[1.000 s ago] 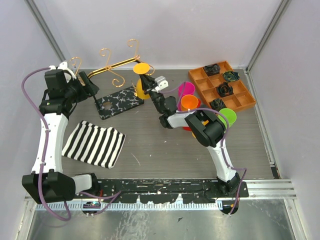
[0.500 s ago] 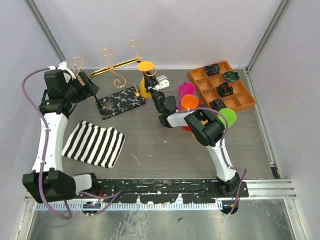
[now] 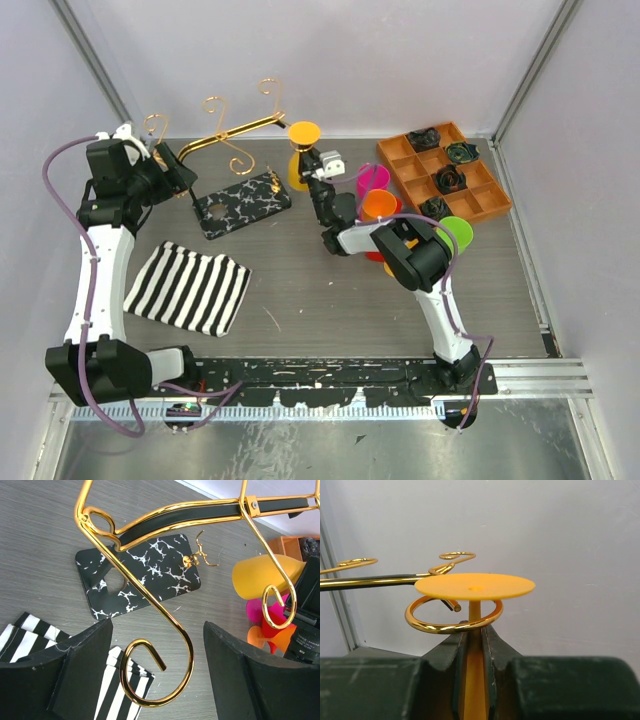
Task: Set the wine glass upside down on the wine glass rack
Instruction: Turn the wine glass upside down at the wine rack.
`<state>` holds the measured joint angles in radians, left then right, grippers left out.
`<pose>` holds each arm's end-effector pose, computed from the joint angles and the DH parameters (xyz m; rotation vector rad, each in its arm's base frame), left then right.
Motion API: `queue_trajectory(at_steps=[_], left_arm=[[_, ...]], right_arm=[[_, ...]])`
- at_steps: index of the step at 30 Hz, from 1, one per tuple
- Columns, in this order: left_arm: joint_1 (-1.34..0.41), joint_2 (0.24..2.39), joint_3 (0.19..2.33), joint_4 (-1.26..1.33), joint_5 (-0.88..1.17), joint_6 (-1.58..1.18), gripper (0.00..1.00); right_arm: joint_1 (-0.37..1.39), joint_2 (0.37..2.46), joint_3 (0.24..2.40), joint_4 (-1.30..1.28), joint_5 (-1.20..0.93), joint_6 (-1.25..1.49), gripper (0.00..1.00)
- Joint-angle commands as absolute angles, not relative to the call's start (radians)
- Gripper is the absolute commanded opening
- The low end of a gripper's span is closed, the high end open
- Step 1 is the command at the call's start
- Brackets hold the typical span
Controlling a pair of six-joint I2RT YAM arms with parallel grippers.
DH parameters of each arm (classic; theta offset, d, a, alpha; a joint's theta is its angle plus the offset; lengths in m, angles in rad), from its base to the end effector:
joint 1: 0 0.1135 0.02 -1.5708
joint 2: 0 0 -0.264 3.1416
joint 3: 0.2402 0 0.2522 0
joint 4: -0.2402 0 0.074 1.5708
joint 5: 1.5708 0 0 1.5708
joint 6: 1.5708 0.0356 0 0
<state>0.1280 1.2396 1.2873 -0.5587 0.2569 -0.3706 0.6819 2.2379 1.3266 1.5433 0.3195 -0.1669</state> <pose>0.2695 0.0256 0.3817 -0.3613 2.0584 -0.4149 0.3703 0.2862 0.2278 -0.1142 0.9734 0.3235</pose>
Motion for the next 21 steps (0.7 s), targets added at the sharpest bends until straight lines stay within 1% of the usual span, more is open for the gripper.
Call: queue_trajectory(at_steps=[1, 6, 10, 12, 16, 21], left_arm=[[0.136, 1.247, 1.274, -0.522, 0.288, -0.376, 0.80], [0.139, 1.247, 1.272, -0.519, 0.292, -0.377, 0.80], [0.139, 1.245, 1.269, -0.517, 0.293, -0.376, 0.80], [0.138, 1.244, 1.269, -0.516, 0.296, -0.376, 0.80], [0.140, 1.244, 1.270, -0.515, 0.301, -0.378, 0.80], [0.141, 1.246, 1.268, -0.514, 0.306, -0.377, 0.80]], right_arm=[[0.677, 2.162, 1.272, 1.698, 0.320, -0.208, 0.01], [0.677, 2.108, 1.202, 1.698, 0.279, -0.223, 0.02], [0.679, 2.085, 1.169, 1.698, 0.228, -0.221, 0.06], [0.678, 2.080, 1.157, 1.697, 0.171, -0.214, 0.07], [0.678, 2.075, 1.146, 1.697, 0.102, -0.202, 0.09], [0.678, 2.077, 1.149, 1.697, 0.068, -0.194, 0.17]])
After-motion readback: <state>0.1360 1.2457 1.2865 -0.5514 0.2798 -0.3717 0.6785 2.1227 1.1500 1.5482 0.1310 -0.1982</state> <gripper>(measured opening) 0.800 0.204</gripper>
